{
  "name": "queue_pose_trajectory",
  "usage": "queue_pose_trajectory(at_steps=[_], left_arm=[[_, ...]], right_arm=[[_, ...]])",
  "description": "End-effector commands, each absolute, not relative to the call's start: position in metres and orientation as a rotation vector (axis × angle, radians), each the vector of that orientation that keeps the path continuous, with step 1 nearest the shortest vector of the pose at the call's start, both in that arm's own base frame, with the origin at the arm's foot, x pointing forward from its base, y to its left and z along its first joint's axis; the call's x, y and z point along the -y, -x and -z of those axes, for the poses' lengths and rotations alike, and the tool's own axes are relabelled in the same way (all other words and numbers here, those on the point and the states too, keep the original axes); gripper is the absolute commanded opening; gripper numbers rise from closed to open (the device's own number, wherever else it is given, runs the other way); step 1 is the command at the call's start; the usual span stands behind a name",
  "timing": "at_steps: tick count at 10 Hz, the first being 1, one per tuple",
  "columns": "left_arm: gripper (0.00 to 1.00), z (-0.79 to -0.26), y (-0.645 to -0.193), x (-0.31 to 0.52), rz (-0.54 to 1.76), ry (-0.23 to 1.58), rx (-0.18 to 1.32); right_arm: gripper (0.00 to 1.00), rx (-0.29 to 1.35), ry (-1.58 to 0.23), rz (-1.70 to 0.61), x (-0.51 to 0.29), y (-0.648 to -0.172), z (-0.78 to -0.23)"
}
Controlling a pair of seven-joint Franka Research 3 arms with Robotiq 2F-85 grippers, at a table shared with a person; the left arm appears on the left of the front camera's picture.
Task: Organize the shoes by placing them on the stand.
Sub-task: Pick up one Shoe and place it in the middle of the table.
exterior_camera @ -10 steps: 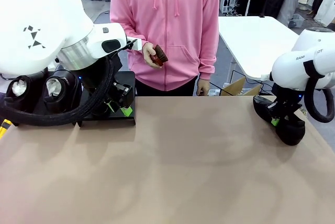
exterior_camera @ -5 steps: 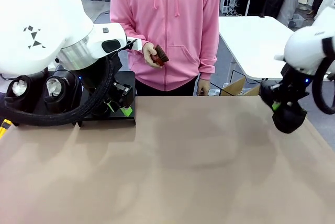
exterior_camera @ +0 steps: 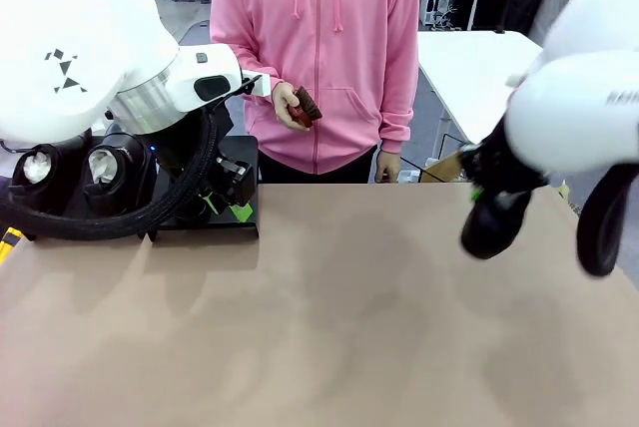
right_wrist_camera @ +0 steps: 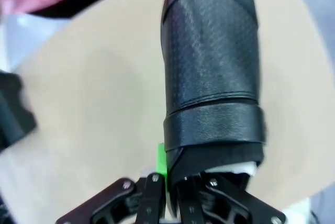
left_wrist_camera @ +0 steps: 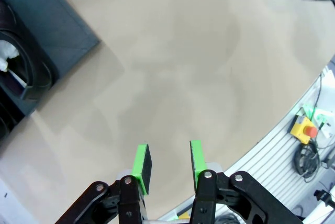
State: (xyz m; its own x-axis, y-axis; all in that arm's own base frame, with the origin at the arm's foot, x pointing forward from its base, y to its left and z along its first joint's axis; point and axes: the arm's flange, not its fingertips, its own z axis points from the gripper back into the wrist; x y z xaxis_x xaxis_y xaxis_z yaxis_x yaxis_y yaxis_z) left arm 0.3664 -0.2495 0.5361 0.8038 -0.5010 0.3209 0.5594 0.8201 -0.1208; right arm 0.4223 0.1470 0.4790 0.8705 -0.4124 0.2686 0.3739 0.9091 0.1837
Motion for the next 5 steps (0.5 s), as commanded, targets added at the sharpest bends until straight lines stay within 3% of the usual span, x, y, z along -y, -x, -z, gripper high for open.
queue_pose_trajectory(at_steps=[1,5], left_arm=[[0.43,-0.535,-0.364,0.248,0.559,0.23,0.286],[0.43,-0.535,-0.364,0.248,0.559,0.23,0.286]], right_arm=[[0.0,0.3,-0.083,0.357,-0.196,-0.408,-0.454],[0.0,0.15,-0.057,0.141,-0.25,-0.366,-0.416]])
